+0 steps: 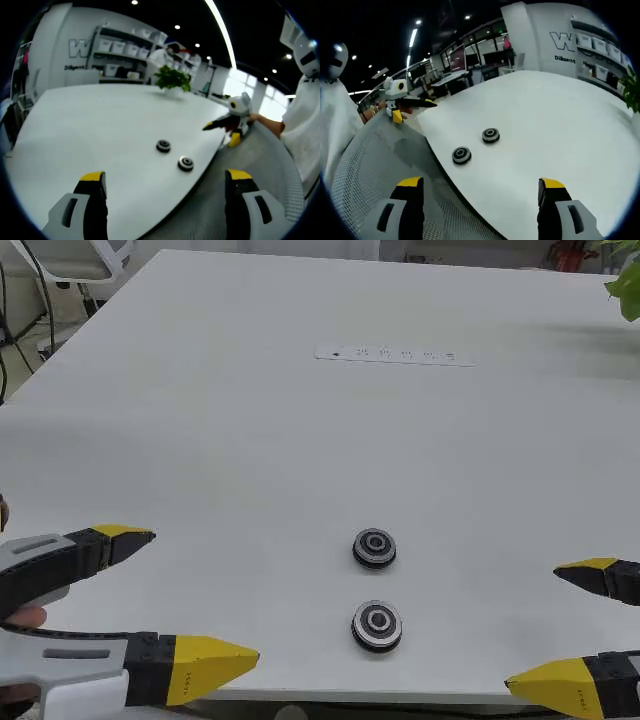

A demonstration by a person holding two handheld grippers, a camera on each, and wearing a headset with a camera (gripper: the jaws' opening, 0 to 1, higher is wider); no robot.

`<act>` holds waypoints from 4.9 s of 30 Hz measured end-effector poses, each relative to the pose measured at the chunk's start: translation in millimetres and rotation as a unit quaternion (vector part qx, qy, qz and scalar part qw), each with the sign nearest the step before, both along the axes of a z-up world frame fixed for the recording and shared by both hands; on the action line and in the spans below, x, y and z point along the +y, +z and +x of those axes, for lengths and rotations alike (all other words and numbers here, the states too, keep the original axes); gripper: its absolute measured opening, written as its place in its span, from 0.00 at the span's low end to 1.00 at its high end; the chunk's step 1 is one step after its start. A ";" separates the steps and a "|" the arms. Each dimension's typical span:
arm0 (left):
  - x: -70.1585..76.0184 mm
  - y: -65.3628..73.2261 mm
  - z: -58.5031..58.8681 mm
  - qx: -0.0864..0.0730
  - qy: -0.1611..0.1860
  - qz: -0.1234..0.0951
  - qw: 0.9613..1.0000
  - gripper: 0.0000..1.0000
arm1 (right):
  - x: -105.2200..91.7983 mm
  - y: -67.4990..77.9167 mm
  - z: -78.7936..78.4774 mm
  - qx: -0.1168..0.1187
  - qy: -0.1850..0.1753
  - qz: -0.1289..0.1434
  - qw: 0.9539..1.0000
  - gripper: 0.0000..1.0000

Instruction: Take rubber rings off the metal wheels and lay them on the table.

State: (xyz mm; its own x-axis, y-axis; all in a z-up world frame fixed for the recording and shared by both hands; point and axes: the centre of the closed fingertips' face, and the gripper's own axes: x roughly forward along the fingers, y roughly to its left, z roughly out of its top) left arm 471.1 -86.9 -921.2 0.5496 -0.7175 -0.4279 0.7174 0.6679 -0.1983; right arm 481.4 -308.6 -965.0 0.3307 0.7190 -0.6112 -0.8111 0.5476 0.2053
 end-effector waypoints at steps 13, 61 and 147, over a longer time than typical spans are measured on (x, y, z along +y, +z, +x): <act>-0.5 2.5 3.5 -0.008 -0.005 0.009 1.000 1.00 | -1.1 -1.7 -0.1 0.001 0.002 -0.006 1.000 0.92; -3.8 -2.0 -0.3 -0.005 -0.016 0.015 1.000 0.97 | -3.3 -4.2 0.1 0.002 0.000 -0.013 1.000 0.88; -120.0 -5.0 54.7 -0.084 -0.199 -0.003 0.976 0.68 | 91.0 3.3 25.0 -0.024 0.189 0.030 0.981 0.62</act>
State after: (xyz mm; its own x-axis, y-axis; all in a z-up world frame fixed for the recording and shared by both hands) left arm 525.8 -206.9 -926.2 0.2892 -0.8903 -0.3517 0.9424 0.3292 -0.0584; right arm 506.5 -217.7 -961.7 0.0619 0.8305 -0.5536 -0.9635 0.1945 0.1840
